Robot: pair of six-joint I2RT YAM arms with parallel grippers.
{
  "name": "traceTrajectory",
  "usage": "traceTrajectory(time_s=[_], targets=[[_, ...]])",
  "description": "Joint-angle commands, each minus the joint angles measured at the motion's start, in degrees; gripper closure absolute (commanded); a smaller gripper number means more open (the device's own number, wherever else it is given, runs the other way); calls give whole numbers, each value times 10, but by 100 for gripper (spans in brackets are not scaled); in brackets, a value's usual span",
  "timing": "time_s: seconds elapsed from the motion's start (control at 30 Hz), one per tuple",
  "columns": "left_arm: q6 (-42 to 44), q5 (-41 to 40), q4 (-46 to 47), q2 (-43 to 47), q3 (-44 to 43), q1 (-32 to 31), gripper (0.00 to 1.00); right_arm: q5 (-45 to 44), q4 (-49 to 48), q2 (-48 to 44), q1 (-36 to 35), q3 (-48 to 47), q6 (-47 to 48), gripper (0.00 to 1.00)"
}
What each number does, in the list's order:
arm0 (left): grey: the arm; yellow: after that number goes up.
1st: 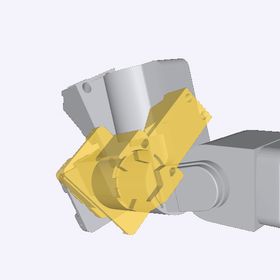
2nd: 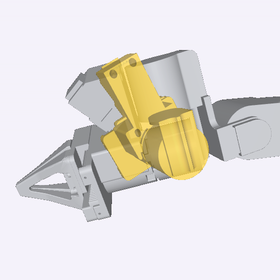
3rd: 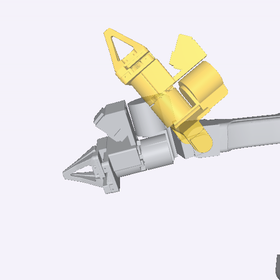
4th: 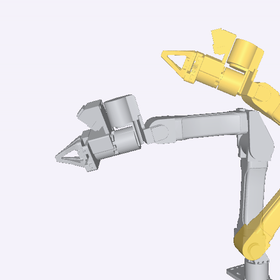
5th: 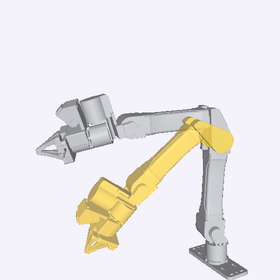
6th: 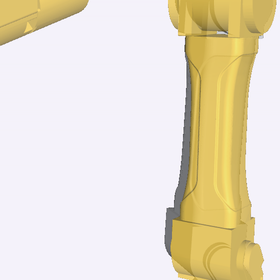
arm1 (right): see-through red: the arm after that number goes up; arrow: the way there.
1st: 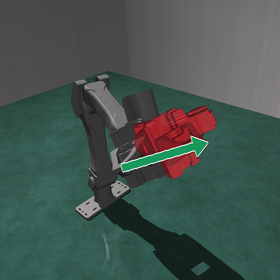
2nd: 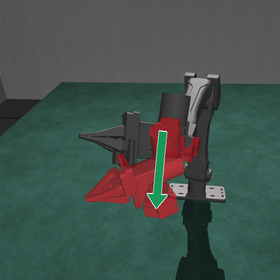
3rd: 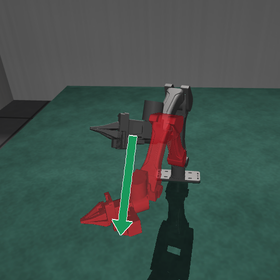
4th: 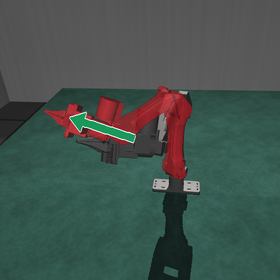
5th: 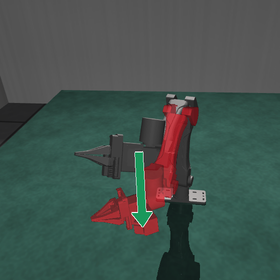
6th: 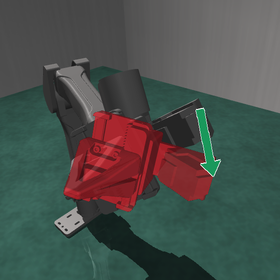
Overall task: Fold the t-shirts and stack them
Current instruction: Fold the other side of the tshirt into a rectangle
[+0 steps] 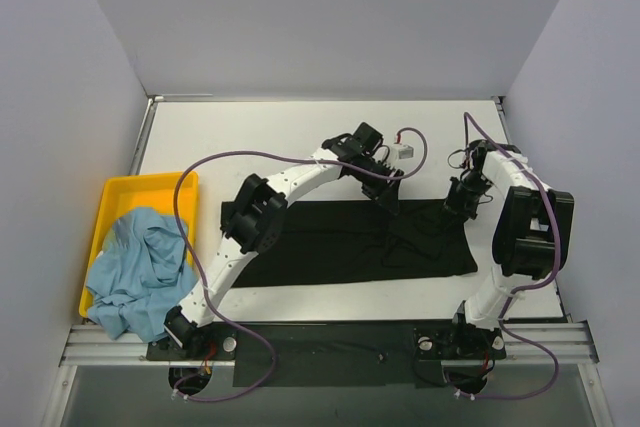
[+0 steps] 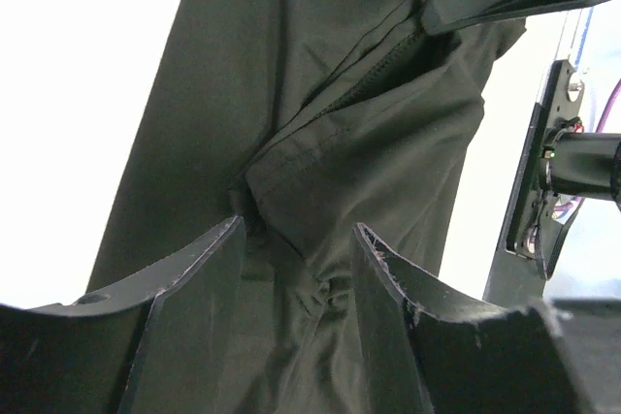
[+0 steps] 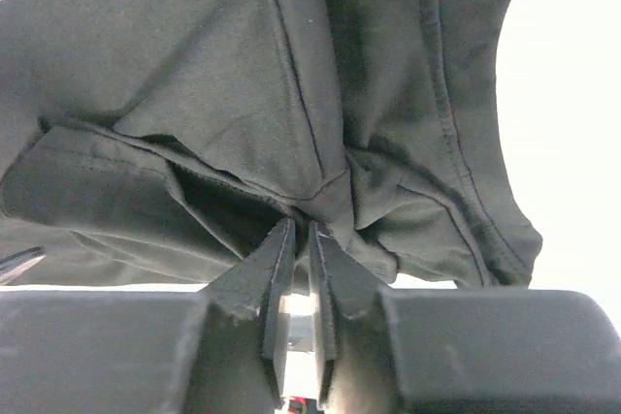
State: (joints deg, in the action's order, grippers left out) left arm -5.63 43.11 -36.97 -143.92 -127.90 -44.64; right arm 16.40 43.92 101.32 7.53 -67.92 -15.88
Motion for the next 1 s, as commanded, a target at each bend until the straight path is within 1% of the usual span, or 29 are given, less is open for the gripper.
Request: traceTrajectory(time_s=[0.0, 0.07, 0.1, 0.13, 0.17, 0.2, 0.23, 0.3, 0.33, 0.37, 0.53, 0.67, 0.8, 0.9, 0.97], targets=[[-7, -3, 16, -18, -1, -16, 44, -18, 23, 4, 6, -6, 0, 99], [-3, -3, 15, -19, -1, -18, 53, -20, 24, 3, 11, -7, 0, 100], [-2, -4, 15, -19, -1, -19, 60, -21, 24, 1, 15, -9, 0, 100], [-2, -4, 16, -18, -2, -19, 64, -21, 23, 0, 18, -8, 0, 100], [-3, -4, 16, -19, -3, -19, 73, -22, 24, -2, 25, -7, -1, 100], [0, -3, 16, -19, -5, -19, 76, -23, 24, -7, 31, -7, -4, 100], [1, -3, 17, -18, -7, -19, 84, -23, 24, -12, 35, -7, -5, 100], [3, -3, 18, -18, -7, -19, 93, -25, 23, -23, 41, -6, -7, 100], [4, -4, 22, -17, -6, -19, 94, -24, 24, -30, 43, -8, -8, 100], [4, -3, 27, -17, -6, -19, 99, -23, 23, -32, 45, -8, -6, 100], [2, -4, 48, -15, -8, -20, 100, -30, 20, -27, 60, -14, -18, 100], [-2, -27, 65, -15, 0, -22, 100, -36, 14, -10, 64, -21, -25, 100], [3, -51, 64, -11, 12, -22, 100, -53, 3, -21, 74, -18, -39, 100], [4, -60, 66, -10, 15, -22, 100, -43, -16, -31, 83, -15, -47, 100], [3, -63, 67, -14, 16, -22, 100, -15, -26, -20, 82, -15, -46, 100]])
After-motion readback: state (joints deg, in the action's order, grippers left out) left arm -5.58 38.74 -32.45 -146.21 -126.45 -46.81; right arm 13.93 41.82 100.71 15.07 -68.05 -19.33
